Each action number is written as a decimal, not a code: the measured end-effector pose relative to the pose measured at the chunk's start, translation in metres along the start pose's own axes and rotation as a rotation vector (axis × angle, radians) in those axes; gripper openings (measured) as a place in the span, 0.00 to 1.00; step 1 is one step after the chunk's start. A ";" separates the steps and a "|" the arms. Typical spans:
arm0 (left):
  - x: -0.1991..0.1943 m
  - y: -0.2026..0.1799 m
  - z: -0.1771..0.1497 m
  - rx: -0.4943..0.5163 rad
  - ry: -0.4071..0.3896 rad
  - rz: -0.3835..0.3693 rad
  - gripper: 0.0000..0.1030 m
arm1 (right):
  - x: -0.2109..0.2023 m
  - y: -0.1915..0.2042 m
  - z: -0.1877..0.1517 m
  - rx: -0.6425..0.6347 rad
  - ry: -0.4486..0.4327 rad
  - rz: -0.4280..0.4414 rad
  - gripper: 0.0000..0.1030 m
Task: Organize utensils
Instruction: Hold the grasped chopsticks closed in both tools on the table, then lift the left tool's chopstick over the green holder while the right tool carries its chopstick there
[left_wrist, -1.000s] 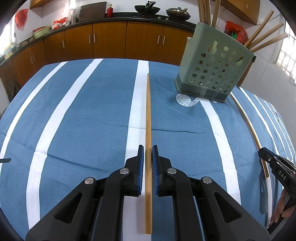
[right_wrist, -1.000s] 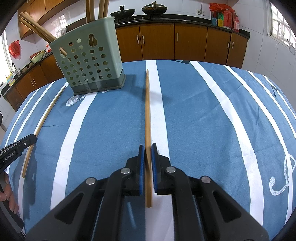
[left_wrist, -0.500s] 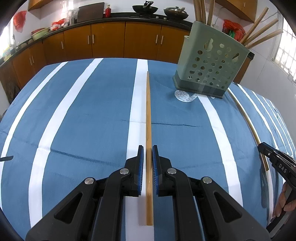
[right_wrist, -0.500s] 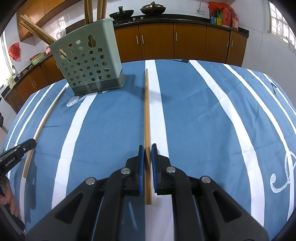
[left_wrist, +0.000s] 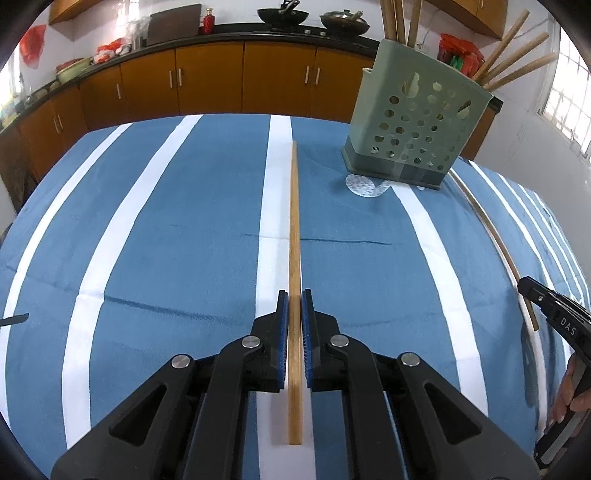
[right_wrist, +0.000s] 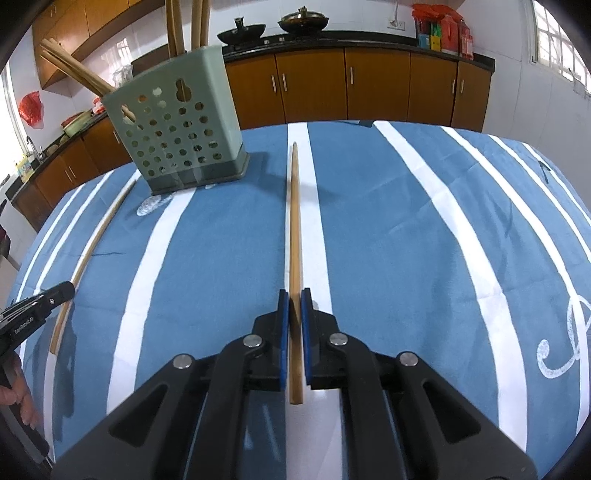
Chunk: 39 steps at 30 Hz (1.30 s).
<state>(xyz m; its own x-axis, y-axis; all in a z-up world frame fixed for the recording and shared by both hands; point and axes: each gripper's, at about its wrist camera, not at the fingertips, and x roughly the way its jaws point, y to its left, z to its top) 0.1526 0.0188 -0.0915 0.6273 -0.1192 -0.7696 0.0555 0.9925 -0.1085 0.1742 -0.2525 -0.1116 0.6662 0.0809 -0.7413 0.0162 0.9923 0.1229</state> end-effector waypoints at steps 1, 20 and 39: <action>-0.003 0.001 0.001 -0.001 -0.008 -0.001 0.07 | -0.003 -0.001 0.000 0.003 -0.010 0.003 0.08; -0.106 0.009 0.061 -0.066 -0.346 -0.093 0.07 | -0.110 -0.001 0.055 0.014 -0.367 0.039 0.07; -0.173 -0.029 0.127 0.013 -0.577 -0.190 0.07 | -0.213 0.040 0.137 -0.011 -0.695 0.264 0.07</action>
<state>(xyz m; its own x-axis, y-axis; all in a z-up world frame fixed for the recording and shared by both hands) 0.1411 0.0142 0.1241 0.9252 -0.2649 -0.2716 0.2150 0.9560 -0.1997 0.1350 -0.2432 0.1415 0.9652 0.2421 -0.0991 -0.2146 0.9494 0.2294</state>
